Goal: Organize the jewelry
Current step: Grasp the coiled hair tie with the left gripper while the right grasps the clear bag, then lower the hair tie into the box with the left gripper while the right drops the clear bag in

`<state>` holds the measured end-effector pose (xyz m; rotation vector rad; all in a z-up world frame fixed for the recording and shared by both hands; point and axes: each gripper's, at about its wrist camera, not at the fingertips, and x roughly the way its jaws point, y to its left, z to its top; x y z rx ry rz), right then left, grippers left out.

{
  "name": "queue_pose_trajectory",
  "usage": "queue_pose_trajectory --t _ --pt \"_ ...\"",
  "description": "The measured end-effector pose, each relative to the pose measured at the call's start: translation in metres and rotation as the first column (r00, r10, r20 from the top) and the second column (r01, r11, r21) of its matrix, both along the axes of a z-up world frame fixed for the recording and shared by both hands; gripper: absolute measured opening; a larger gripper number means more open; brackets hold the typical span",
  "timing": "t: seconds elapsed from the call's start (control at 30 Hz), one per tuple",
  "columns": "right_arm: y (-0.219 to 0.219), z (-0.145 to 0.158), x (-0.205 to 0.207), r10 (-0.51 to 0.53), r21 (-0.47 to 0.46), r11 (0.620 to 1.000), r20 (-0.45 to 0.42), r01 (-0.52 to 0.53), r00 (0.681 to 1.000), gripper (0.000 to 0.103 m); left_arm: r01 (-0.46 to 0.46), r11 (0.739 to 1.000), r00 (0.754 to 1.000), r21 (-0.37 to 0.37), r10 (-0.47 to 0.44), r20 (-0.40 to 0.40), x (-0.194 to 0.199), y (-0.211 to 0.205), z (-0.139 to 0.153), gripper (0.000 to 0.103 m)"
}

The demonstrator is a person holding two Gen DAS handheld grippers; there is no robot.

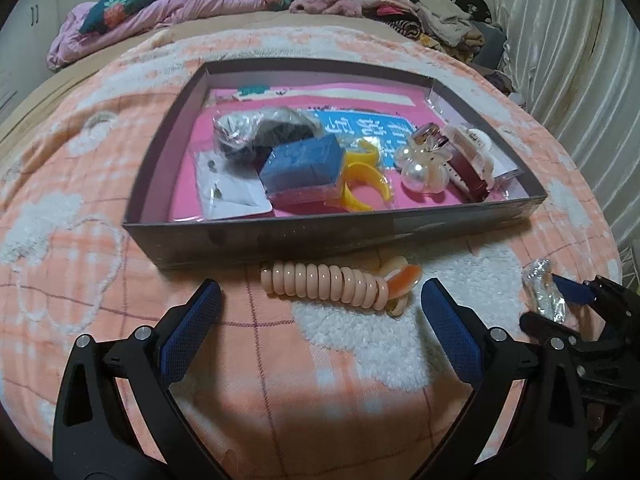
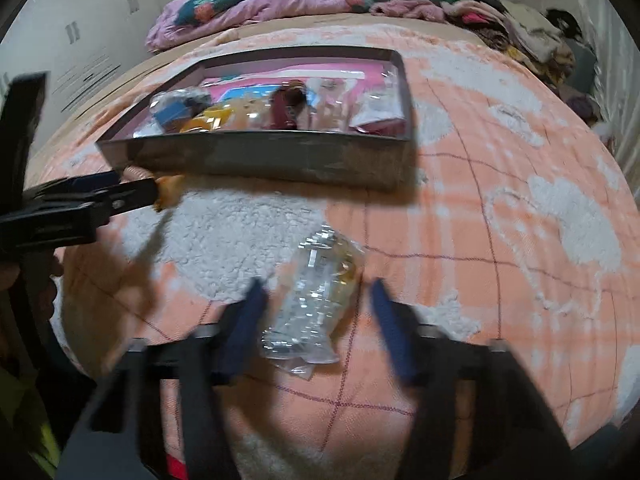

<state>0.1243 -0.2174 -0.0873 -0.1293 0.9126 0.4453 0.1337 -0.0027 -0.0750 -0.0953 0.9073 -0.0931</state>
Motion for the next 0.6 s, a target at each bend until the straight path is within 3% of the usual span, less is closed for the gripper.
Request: queue_pose_trajectory --t 0.27,0.43,0.6 --pt "0.012 0.017 -0.016 0.134 0.078 0.987 0.044 -0.137 0.99 0.031 -0.003 0.999 1.0 0.047 0.003 0.004 0.007 -0.012 -0.007 0.093" --pt "0.015 0.034 -0.021 0.144 0.105 0.983 0.094 -0.154 0.985 0.03 0.004 0.998 1.0 0.062 -0.004 0.013 0.004 -0.012 -0.005 0.064" --pt "0.01 0.049 -0.017 0.113 0.139 0.982 0.123 -0.13 0.986 0.03 0.019 1.0 0.999 0.002 -0.019 0.032 -0.005 -0.004 0.005 0.063"
